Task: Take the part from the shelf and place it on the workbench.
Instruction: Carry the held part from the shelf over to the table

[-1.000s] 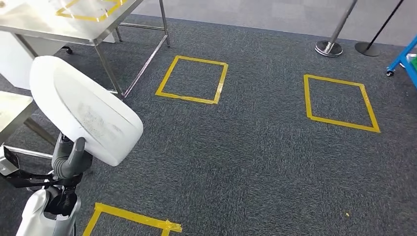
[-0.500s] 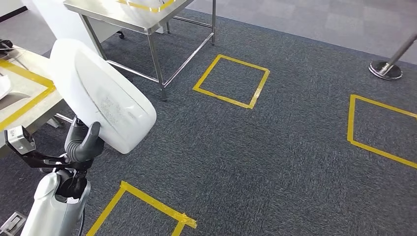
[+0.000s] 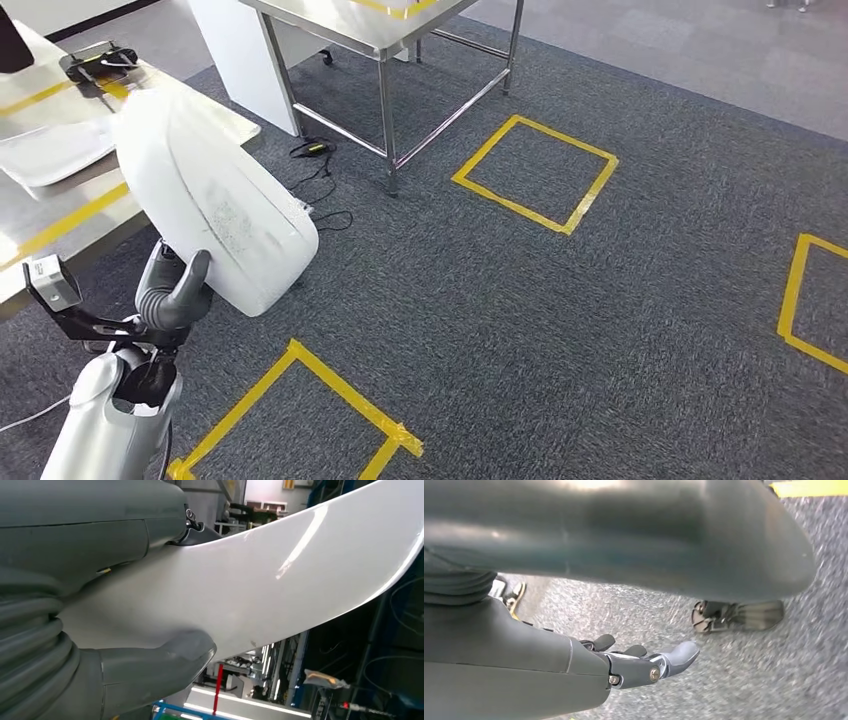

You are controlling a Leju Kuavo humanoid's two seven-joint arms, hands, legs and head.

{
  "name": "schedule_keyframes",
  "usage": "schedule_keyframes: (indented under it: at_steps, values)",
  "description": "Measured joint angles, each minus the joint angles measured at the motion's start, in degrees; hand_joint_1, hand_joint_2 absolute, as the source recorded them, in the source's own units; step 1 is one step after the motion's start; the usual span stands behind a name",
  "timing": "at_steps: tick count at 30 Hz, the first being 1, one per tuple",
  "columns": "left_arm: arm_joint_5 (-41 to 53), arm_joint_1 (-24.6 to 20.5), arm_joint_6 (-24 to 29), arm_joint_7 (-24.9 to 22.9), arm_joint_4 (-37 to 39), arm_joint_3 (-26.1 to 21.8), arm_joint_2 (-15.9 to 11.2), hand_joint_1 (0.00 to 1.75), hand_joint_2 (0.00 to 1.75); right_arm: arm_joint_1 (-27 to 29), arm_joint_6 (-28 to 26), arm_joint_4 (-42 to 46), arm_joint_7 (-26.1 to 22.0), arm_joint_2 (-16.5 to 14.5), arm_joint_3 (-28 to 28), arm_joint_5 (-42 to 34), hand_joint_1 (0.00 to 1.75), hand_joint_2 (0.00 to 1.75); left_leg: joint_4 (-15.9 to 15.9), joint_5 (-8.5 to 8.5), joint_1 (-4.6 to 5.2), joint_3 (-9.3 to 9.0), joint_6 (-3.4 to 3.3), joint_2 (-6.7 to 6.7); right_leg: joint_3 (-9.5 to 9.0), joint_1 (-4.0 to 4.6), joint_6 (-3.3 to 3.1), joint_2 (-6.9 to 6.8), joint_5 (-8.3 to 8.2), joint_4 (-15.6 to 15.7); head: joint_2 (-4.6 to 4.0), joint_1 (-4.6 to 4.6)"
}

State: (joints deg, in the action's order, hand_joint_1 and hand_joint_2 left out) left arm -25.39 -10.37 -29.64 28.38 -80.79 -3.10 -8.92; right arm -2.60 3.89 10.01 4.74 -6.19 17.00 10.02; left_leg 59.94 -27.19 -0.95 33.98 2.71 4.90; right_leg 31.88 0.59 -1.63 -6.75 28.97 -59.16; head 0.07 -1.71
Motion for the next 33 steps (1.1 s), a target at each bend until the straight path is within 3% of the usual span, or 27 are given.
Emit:
schedule_keyframes:
  at_steps: [2,3,5,7,8,9,10,11,12,14,16,18,20,22,24,25,27,29,31,33]
  values:
    - [-0.3,0.1,-0.1,0.1,0.2,0.0,-0.3,1.75,1.75,0.0,0.2,0.0,-0.4,-0.1,0.0,0.3,0.0,0.0,0.1,0.09,0.03,0.31,-1.1,-1.42,-0.14,0.15,0.26,-1.21,0.25,-0.2,0.0,0.19]
    - [-0.4,0.2,-0.2,0.1,0.3,0.0,-0.5,1.75,1.75,-0.1,0.2,0.0,-0.6,-0.2,0.0,0.4,0.0,0.0,0.1,0.22,-0.03,0.43,-1.43,-2.12,-0.2,0.02,0.51,-0.97,0.52,-0.4,0.0,0.22]
    - [-0.6,0.1,-0.3,0.2,0.4,-0.1,-0.7,1.75,1.75,-0.1,0.3,0.0,-1.0,-0.3,0.0,0.5,0.0,0.0,0.0,0.53,-0.23,0.66,-2.09,-3.6,0.97,-0.42,1.16,2.19,2.74,-3.5,0.0,0.3]
    - [-0.6,0.0,-0.3,0.2,0.4,0.0,-0.8,1.75,1.75,0.0,0.5,0.0,-1.2,-0.3,0.0,0.6,0.0,0.0,0.0,0.79,-0.27,1.01,-2.56,-5.13,4.46,-0.67,1.53,5.73,6.55,-10.9,0.0,0.39]
    - [-0.6,0.1,-0.3,0.2,0.4,0.0,-0.7,1.75,1.75,0.0,0.5,0.0,-1.3,-0.3,0.0,0.7,0.0,0.0,0.0,0.88,-0.22,1.18,-2.69,-5.94,6.34,-0.67,1.51,6.26,7.89,-14.6,0.0,0.42]
    - [-0.6,0.1,-0.3,0.1,0.4,0.0,-0.7,1.75,1.75,0.1,0.5,0.0,-1.3,-0.3,0.0,0.8,0.0,0.0,0.0,0.98,-0.17,1.3,-2.75,-6.84,7.56,-0.64,1.38,6.46,8.24,-16.8,0.0,0.43]
    - [-0.6,0.2,-0.3,0.0,0.3,0.0,-0.7,1.75,1.75,0.1,0.5,0.0,-1.3,-0.3,0.0,0.8,0.0,0.0,0.0,1.09,-0.12,1.37,-2.74,-7.77,7.65,-0.59,1.14,6.63,7.34,-16.6,0.0,0.44]
    - [-0.6,0.2,-0.3,-0.1,0.3,0.0,-0.7,1.75,1.75,0.2,0.4,0.0,-1.3,-0.3,0.0,0.8,0.0,0.0,0.0,1.2,-0.1,1.39,-2.67,-8.69,6.6,-0.55,0.81,6.96,5.5,-14.1,0.0,0.44]
    - [-0.6,0.2,-0.3,-0.2,0.2,0.0,-0.7,1.75,1.75,0.1,0.4,0.0,-1.3,-0.3,0.0,0.9,0.0,0.0,0.0,1.31,-0.12,1.4,-2.55,-9.59,4.63,-0.51,0.42,7.81,3.17,-9.9,0.0,0.44]
    - [-0.5,0.3,-0.2,-0.3,-0.1,0.0,-0.6,1.75,1.75,0.1,0.2,0.0,-1.2,-0.3,0.0,0.9,0.0,0.0,0.0,1.59,-0.14,1.52,-2.11,-11.07,1.26,-0.35,0.01,10.06,0.32,-2.6,0.0,0.43]
    - [-0.4,0.7,-0.1,-0.4,-0.5,0.0,-0.6,1.75,1.75,-0.1,0.2,0.0,-1.1,-0.3,0.0,0.9,0.0,0.0,-0.3,2.02,-0.27,1.79,-1.4,-12.29,0.38,-0.06,-0.02,10.65,-0.11,-0.4,0.0,0.46]
    - [-0.4,1.4,0.1,-0.7,-1.2,-0.1,-0.6,1.75,1.75,-0.2,0.2,0.0,-1.0,-0.4,0.0,0.9,0.0,0.0,-0.6,2.4,-0.34,2.17,-0.66,-13.05,0.29,-0.14,-0.37,9.21,-0.66,0.2,0.0,0.52]
    - [-0.3,2.0,0.3,-1.1,-1.8,-0.1,-0.8,1.75,1.75,-0.3,0.2,0.0,-0.9,-0.5,0.0,1.0,0.0,0.0,1.1,1.06,-0.03,3.24,-0.3,-10.6,0.19,-0.4,-1.04,7.75,-1.33,1.0,0.0,0.21]
    - [-0.2,2.3,0.4,-1.5,-2.1,-0.1,-0.9,1.75,1.75,-0.1,0.1,0.0,-0.8,-0.6,0.0,1.0,0.0,0.0,7.4,-2.75,0.15,5.86,-0.06,-6.73,0.32,-0.32,-1.46,6.15,-1.61,1.4,0.0,-0.12]
    - [-0.2,2.7,0.4,-1.8,-2.1,-0.1,-0.8,1.75,1.75,0.1,0.1,0.0,-0.9,-0.6,0.1,0.9,0.0,0.0,13.8,-5.65,0.1,8.22,0.28,-5.31,0.56,-0.19,-1.52,4.36,-1.6,1.3,0.0,-0.14]
    - [-0.1,2.9,0.4,-1.9,-2.1,-0.1,-0.8,1.75,1.75,0.1,0.1,0.0,-0.9,-0.6,0.1,0.9,0.0,0.0,14.4,-5.64,0.09,8.1,0.36,-5.13,0.64,-0.16,-1.51,3.5,-1.58,1.2,0.0,-0.14]
    - [-0.2,3.2,0.3,-1.9,-2.1,-0.1,-0.9,1.75,1.75,0.1,0.1,0.0,-1.1,-0.7,0.1,0.8,0.0,0.0,9.4,-3.08,0.1,4.59,0.41,-4.31,0.7,-0.17,-1.39,1.88,-1.44,1.0,0.0,-0.15]
    - [-0.3,3.2,0.3,-1.9,-2.3,-0.1,-1.0,1.75,1.75,0.0,0.1,0.0,-1.2,-0.7,0.1,0.8,0.0,0.0,1.9,-1.05,0.39,0.18,-0.13,-1.49,0.67,-0.02,-1.01,0.52,-1.1,0.5,0.0,-0.15]
    - [-0.5,3.2,0.2,-1.9,-2.5,-0.1,-1.1,1.75,1.75,-0.1,0.1,0.0,-1.2,-0.7,0.1,0.8,0.0,0.0,-0.9,-0.72,0.7,-1.24,-1.04,-0.11,0.57,0.21,-0.47,-0.66,-0.86,0.1,0.0,-0.1]
    - [-0.5,3.3,0.2,-1.9,-2.7,-0.2,-1.2,1.75,1.75,-0.2,0.1,0.0,-1.3,-0.8,0.2,0.8,0.0,0.0,-0.9,-0.31,0.62,-0.93,-1.73,-1.56,0.38,0.24,0.08,-1.76,-0.68,0.0,0.0,-0.05]
